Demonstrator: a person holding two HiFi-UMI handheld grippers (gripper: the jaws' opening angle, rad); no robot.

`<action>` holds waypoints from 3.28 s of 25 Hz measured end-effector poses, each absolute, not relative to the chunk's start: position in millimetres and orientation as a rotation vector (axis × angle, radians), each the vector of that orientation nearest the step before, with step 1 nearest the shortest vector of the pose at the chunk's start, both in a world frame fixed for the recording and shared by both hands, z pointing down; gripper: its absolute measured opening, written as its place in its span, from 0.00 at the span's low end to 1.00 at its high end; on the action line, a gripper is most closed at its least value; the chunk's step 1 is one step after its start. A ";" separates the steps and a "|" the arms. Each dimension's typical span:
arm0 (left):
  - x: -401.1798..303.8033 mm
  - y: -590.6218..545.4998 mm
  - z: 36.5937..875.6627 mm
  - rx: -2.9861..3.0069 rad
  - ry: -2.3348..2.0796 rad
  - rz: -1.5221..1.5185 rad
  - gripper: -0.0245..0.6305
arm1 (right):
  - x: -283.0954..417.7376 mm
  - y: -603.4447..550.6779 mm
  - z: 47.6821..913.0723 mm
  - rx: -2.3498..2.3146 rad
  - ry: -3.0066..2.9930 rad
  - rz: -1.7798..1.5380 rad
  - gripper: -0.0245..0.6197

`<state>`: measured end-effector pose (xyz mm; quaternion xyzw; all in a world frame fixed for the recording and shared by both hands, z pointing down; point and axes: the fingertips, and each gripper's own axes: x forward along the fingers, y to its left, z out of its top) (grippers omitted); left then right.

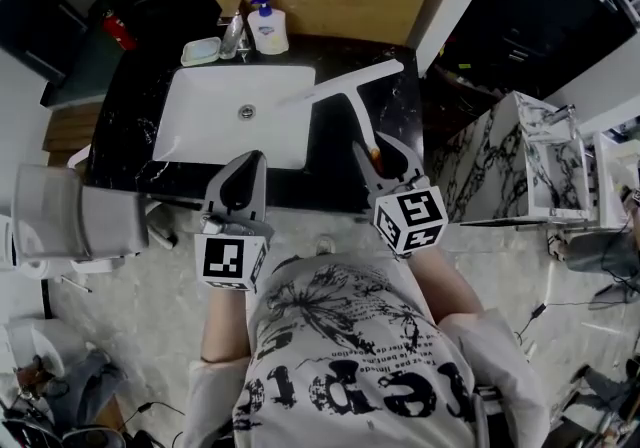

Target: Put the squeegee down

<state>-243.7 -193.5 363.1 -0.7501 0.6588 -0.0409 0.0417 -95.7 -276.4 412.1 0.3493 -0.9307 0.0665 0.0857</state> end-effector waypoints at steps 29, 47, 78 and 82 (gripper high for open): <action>-264.1 -353.5 410.1 -2.739 1.689 -0.289 0.05 | -81.6 -396.6 549.2 1.398 -2.246 0.536 0.21; -278.1 -367.7 455.1 -2.805 1.745 -0.350 0.05 | -76.2 -417.1 603.6 1.375 -2.003 0.619 0.21; -292.3 -358.9 392.7 -2.663 1.715 -0.176 0.05 | -106.3 -424.2 437.1 1.525 -2.459 0.292 0.03; -299.7 -358.4 379.5 -2.626 1.709 -0.144 0.05 | -119.7 -411.9 401.5 1.495 -2.564 0.135 0.03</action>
